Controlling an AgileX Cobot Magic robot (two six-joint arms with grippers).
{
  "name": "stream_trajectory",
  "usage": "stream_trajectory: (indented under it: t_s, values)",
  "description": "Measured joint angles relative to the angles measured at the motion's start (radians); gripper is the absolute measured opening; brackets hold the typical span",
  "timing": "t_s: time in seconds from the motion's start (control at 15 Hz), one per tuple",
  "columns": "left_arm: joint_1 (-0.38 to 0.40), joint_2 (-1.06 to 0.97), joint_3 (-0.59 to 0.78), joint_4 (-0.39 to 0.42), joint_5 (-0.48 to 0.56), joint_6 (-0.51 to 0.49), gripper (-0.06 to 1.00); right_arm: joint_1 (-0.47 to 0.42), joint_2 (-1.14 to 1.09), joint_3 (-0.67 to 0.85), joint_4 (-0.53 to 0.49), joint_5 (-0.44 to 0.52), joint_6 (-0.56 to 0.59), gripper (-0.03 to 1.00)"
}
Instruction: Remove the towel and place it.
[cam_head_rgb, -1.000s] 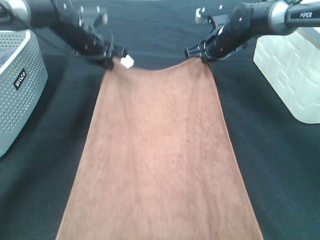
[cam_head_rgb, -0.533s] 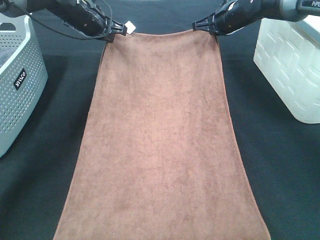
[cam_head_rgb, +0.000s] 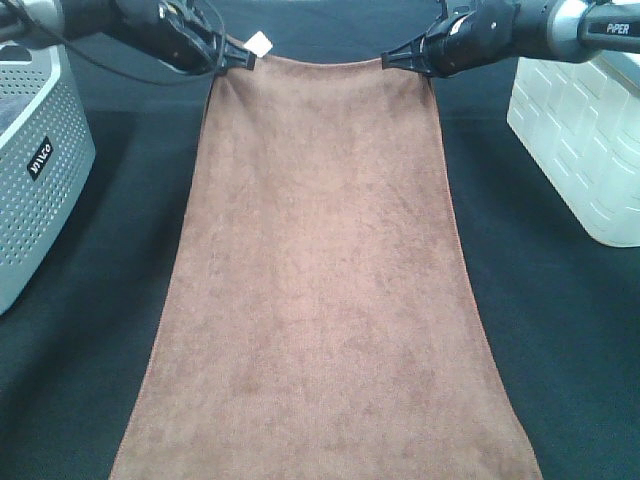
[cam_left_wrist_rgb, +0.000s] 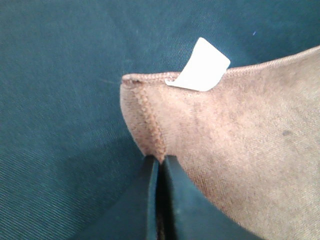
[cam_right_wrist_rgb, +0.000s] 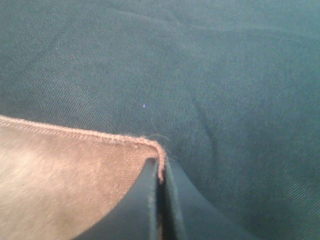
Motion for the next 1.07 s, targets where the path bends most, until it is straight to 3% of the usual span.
stream_trajectory:
  t_s: [1.07]
  values:
    - [-0.004,0.130,0.000,-0.016,-0.186,0.000,0.00,-0.011,0.182,-0.091,0.021,-0.062,0.000,0.00]
